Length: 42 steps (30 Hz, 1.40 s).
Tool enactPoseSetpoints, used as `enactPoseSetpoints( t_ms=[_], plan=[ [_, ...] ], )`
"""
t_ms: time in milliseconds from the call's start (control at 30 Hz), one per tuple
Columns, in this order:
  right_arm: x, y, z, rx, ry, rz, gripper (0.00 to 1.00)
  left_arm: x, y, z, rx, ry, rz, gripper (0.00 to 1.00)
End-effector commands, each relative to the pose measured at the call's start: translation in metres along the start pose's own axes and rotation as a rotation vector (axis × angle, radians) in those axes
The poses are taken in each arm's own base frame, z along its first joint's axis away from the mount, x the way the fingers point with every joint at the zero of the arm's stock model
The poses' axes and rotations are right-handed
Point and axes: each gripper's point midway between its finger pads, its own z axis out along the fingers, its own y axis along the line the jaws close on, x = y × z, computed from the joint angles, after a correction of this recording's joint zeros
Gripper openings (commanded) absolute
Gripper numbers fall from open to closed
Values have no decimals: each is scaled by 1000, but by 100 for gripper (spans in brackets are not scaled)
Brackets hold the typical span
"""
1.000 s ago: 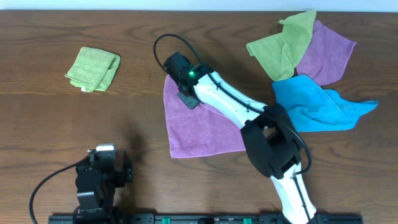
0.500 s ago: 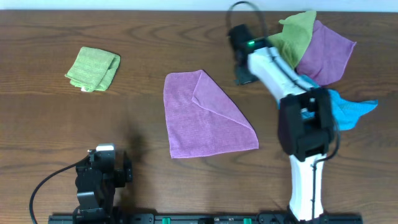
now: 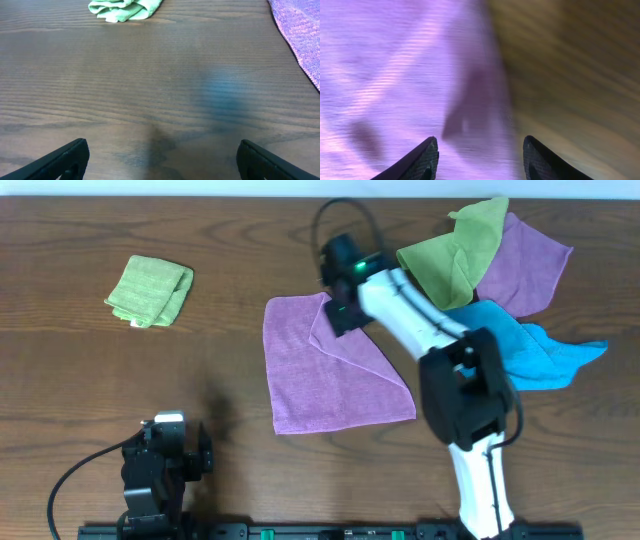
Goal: Fold the cloth
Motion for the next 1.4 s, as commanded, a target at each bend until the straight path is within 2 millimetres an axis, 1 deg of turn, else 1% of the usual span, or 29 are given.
enactPoseSetpoints(
  t_ms=[0, 100, 233, 367, 467, 667, 867, 967, 1067, 1233, 1333, 1367],
  plan=[
    [-8, 23, -3, 35, -33, -76, 55, 2, -1, 1, 1, 3, -5, 95],
    [-12, 39, -4, 55, -56, -120, 56, 2, -1, 1, 1, 3, -5, 95],
    [-15, 52, -5, 46, -79, -140, 54, 2, -1, 1, 1, 3, -5, 95],
    [-15, 58, -2, 42, -78, -151, 52, 2, -1, 1, 1, 3, -5, 95],
    [-13, 60, 1, 33, -71, -154, 48, 2, -1, 1, 1, 3, -5, 95],
    [-11, 65, 3, 8, -62, -156, 50, 2, -1, 1, 1, 3, -5, 95],
    [-5, 78, 6, -46, -43, -168, 50, 2, -1, 1, 1, 3, -5, 95],
    [-4, 83, 6, -54, -41, -177, 52, 2, -1, 1, 1, 3, -5, 95],
    [-1, 83, 6, -49, -31, -195, 52, 2, -1, 1, 1, 3, -5, 95],
    [0, 69, 7, 26, -22, -191, 49, 2, -1, 1, 1, 3, -5, 95],
    [4, 66, 10, 34, -8, -190, 48, 2, -1, 1, 1, 3, -5, 95],
    [6, 66, 11, 35, -3, -191, 46, 2, -1, 1, 1, 3, -5, 96]
  ],
)
